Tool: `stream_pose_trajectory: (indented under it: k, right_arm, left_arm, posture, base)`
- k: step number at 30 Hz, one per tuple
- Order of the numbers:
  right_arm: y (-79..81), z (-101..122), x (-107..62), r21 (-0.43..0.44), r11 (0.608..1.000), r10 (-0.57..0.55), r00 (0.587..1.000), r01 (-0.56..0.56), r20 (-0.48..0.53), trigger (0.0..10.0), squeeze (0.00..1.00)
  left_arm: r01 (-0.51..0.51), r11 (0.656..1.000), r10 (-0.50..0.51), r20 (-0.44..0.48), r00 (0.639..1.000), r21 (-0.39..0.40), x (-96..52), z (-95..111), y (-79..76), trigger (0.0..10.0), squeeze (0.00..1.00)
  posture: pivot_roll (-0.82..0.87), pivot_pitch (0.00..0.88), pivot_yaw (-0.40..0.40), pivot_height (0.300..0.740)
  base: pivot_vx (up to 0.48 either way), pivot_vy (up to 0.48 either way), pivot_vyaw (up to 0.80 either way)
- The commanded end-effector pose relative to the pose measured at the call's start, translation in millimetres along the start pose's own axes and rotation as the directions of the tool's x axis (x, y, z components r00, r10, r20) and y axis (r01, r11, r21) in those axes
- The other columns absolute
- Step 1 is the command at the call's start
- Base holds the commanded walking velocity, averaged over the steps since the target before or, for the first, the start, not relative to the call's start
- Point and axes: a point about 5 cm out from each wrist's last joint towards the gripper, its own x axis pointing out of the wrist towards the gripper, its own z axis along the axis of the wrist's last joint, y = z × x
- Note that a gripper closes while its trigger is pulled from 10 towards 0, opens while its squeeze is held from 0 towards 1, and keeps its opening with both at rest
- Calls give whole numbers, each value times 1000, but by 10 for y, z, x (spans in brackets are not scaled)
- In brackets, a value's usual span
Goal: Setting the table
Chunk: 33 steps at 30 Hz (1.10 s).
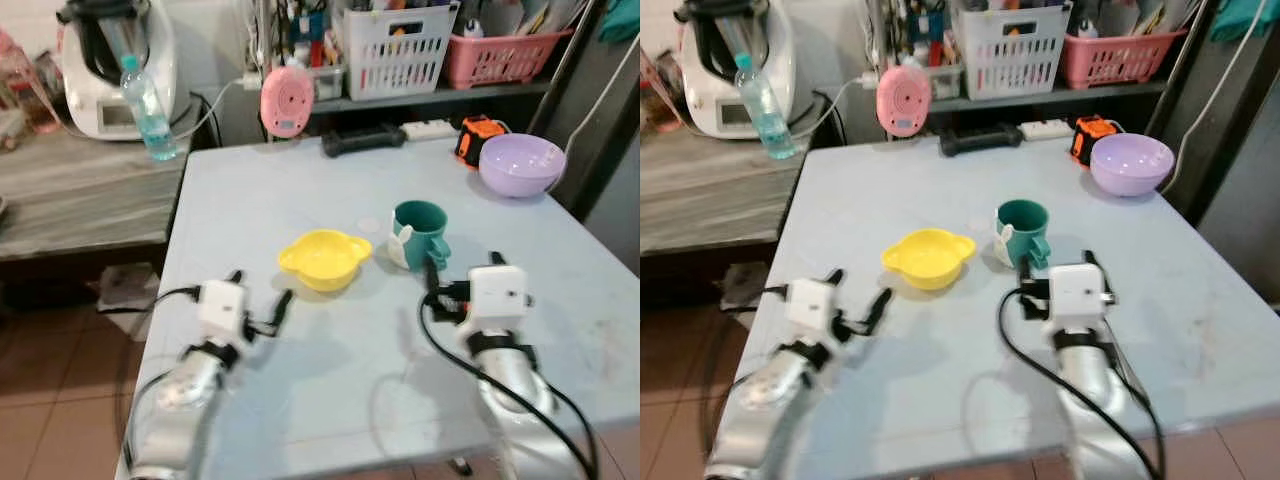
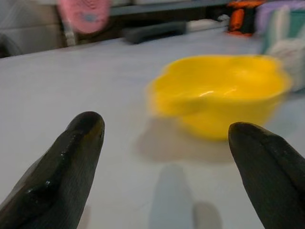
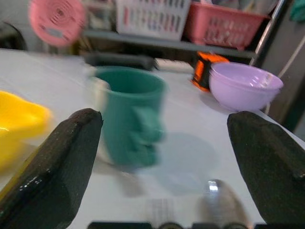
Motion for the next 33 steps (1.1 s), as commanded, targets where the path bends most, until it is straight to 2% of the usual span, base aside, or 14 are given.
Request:
stream_pose_trajectory:
  k: [1,13,19,22,23,26,30,33]
  right_arm:
    - [76,92,28,19,1000,21,999,-22,34,10000,0]
    - [93,90,17,10,999,34,999,-34,30,10000,0]
    - [114,81,-9,26,998,61,998,-62,21,10000,0]
    - [138,94,-58,34,993,109,994,-110,20,10000,0]
    - [138,94,-58,34,993,109,994,-110,20,10000,0]
    - [146,64,-147,31,989,145,989,-145,6,10000,0]
    - [160,40,-212,34,985,172,985,-171,-4,10000,0]
    - [177,2,-320,41,976,216,976,-215,-28,10000,0]
  left_arm:
    - [-28,999,28,-4,1000,30,-55,15,132,10000,0]
    - [41,999,-41,-1,999,10,-49,101,81,10000,0]
    - [62,998,-62,-12,998,-33,-35,144,86,10000,0]
    - [59,995,-59,2,998,-86,59,273,89,10000,0]
    - [59,995,-59,2,998,-86,59,273,89,10000,0]
    - [89,991,-86,26,996,-101,208,434,34,10000,0]
    - [109,987,-107,26,994,-120,290,509,-1,10000,0]
    - [171,976,-171,11,985,-137,452,609,-128,10000,0]
  posture:
    - [-139,0,34,740]
    - [-139,3,32,740]
    - [-137,10,31,740]
    - [-139,15,37,740]
    - [-139,15,37,740]
    - [-145,21,47,740]
    - [-148,25,54,740]
    - [-162,40,79,740]
  base:
    - [0,0,0]
    - [0,0,0]
    - [0,0,0]
    - [0,0,0]
    - [0,0,0]
    - [0,0,0]
    - [0,0,0]
    - [0,0,0]
